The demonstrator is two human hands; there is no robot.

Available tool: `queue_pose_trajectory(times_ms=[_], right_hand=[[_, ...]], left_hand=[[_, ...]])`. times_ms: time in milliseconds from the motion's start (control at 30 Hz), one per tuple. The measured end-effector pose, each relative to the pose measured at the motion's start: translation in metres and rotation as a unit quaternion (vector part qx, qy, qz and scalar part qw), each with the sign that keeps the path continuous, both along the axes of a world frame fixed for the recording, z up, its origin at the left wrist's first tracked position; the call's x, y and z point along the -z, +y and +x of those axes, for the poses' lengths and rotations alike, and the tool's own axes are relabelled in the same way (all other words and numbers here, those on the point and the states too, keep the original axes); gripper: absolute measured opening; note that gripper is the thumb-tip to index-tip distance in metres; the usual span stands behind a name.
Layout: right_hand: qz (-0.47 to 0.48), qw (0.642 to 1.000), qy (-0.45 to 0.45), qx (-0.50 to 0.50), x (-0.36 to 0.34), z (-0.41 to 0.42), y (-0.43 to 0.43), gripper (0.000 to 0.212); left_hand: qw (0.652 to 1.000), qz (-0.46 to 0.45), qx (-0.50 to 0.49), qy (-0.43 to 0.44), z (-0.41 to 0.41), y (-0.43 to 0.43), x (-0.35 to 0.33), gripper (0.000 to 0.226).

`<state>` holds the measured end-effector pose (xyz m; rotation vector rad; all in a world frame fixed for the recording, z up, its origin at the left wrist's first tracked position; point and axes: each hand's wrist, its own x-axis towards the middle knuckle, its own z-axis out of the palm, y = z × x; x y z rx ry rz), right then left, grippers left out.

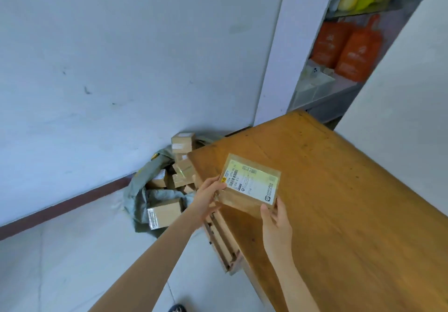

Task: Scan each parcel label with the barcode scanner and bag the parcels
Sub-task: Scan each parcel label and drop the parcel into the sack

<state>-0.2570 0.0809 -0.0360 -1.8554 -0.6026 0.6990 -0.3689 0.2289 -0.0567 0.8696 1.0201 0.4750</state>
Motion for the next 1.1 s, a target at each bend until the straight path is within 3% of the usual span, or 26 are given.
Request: queue_pose_trajectory(times_ms=[133,333,500,633,733,833,933,1100], right_hand=[[-0.003,0.998,0.005,-0.055,0.001,-0.059,0.070,0.055],[-0.012,0.991,0.023,-0.134,0.008,-0.120,0.169,0.045],[-0.049,0.984,0.021,-0.171,0.028,-0.139,0.249,0.046],[-0.059,0.979,0.038,-0.194,0.053,-0.136,0.326,0.032],[-0.074,0.973,0.042,-0.214,0.067,-0.124,0.392,0.037],[-0.093,0.964,0.031,-0.248,0.070,-0.110,0.452,0.050],[-0.124,0.945,0.009,-0.301,0.076,-0.100,0.499,0.060],[-0.163,0.969,0.015,-0.186,0.096,-0.091,0.515,0.051]], left_hand=[[0.998,0.036,-0.037,0.047,-0.083,0.051,0.005,0.010],[0.991,0.058,-0.096,0.073,-0.160,0.124,0.017,0.015],[0.988,0.034,-0.128,0.081,-0.186,0.189,0.040,0.014],[0.983,0.037,-0.137,0.115,-0.184,0.258,0.055,0.022],[0.982,0.033,-0.136,0.128,-0.176,0.317,0.057,0.023],[0.984,0.037,-0.103,0.140,-0.166,0.374,0.053,0.025],[0.985,0.049,-0.050,0.160,-0.163,0.423,0.063,0.041],[0.965,-0.003,0.021,0.261,-0.181,0.454,0.099,0.058]])
